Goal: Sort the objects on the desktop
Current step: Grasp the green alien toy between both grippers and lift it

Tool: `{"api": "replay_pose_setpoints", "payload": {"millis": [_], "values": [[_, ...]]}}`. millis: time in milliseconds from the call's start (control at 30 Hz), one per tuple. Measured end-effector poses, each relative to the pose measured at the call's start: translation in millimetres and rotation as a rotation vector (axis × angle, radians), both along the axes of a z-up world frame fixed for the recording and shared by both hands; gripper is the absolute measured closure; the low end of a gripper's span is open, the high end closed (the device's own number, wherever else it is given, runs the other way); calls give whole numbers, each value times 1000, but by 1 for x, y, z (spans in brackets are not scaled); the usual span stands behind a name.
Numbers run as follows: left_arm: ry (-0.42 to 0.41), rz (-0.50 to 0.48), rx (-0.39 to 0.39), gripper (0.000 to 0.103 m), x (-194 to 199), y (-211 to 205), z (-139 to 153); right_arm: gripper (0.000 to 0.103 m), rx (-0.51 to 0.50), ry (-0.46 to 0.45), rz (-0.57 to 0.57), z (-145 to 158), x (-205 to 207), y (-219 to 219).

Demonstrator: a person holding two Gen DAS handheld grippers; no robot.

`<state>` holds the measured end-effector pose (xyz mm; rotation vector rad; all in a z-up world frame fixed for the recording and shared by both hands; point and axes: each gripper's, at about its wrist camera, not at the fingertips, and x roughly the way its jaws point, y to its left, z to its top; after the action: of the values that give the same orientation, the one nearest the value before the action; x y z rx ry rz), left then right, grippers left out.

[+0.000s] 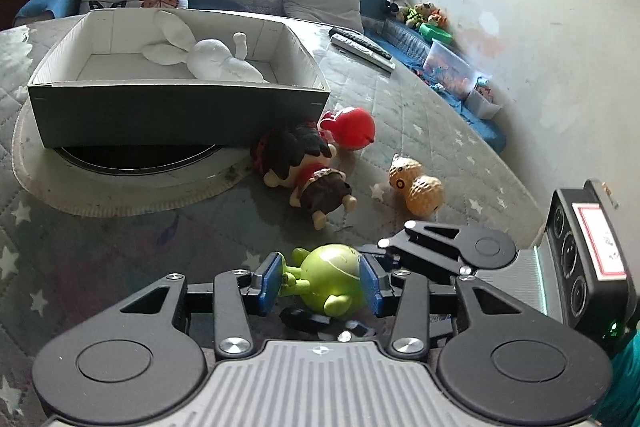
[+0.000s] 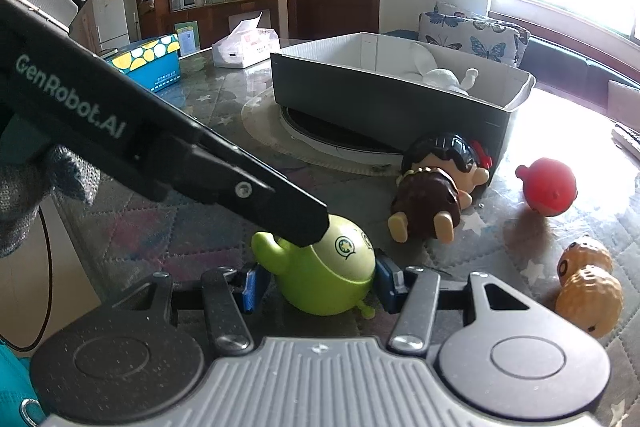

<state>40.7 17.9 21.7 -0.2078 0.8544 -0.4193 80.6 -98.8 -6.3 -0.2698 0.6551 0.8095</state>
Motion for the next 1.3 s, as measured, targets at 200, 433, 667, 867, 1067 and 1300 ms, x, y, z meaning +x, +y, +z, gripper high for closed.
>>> {"api": "replay_pose_setpoints", "payload": {"millis": [200, 433, 667, 867, 1067, 1300], "values": [[-8, 5, 3, 58, -3, 3, 1, 49, -1, 1, 0, 0, 2, 1], [-53, -46, 14, 58, -8, -3, 9, 48, -4, 1, 3, 0, 2, 0], [-29, -63, 45, 58, 3, -10, -1, 49, -4, 6, 2, 0, 2, 0], [-9, -65, 43, 56, 9, -11, -9, 49, 4, 10, 2, 1, 2, -1], [4, -57, 9, 55, 13, -7, -11, 53, 14, 16, -3, 2, 3, -3], [11, -47, -15, 54, 13, -3, -13, 54, 9, 11, 5, 5, 1, 0]]}}
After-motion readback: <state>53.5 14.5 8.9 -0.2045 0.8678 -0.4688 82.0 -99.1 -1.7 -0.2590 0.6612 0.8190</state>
